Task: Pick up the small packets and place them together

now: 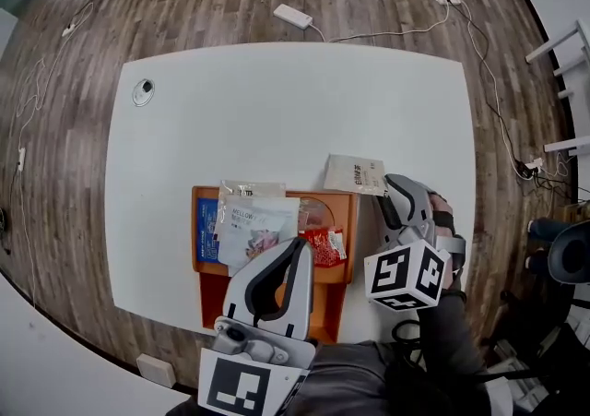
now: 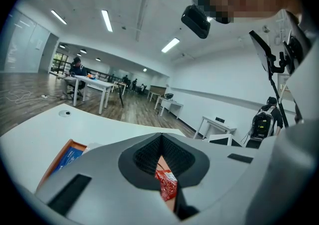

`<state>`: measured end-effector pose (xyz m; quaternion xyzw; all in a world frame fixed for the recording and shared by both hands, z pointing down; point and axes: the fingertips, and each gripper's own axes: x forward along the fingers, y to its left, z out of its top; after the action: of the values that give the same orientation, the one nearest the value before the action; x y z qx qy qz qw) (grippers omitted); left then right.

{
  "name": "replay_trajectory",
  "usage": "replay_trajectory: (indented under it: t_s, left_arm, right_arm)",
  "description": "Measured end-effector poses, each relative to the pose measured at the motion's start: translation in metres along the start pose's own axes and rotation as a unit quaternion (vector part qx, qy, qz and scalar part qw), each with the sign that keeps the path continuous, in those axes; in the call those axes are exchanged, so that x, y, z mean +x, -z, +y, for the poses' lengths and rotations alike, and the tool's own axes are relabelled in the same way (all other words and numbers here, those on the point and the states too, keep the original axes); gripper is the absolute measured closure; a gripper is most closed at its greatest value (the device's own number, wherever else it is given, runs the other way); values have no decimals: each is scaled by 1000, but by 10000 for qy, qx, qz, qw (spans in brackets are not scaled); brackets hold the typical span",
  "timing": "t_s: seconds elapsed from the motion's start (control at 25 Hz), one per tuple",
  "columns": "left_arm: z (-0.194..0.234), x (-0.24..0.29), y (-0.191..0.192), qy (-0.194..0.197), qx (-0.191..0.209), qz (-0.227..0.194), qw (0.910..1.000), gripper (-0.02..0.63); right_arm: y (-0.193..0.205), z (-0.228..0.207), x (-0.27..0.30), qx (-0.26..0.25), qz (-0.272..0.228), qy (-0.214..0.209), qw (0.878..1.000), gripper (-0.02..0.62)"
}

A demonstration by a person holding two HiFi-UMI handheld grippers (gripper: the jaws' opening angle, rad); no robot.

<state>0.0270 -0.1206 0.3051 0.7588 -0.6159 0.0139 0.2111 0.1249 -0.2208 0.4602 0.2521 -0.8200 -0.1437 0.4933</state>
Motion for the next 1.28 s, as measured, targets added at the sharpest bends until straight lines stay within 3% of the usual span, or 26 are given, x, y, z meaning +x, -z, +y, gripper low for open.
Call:
replay_trajectory:
  t_s: [0.16, 0.28, 0.84, 1.28]
  left_arm:
    - [2, -1, 0, -54, -22, 13, 10000, 606]
    - [4, -1, 0, -93, -38, 20, 9999, 606]
    - [10, -5, 1, -271, -118, 77, 9995, 606]
    - [66, -44, -44, -651, 74, -428, 9969, 606]
  right_arm:
    - [-4, 0, 3, -53, -11, -1, 10000, 502]
    - [-6, -3, 2, -12, -46, 85, 10000, 588]
    - [-14, -24, -28, 307, -86, 565, 9979, 589]
    - [-77, -23, -86, 270, -435, 941, 9942, 589]
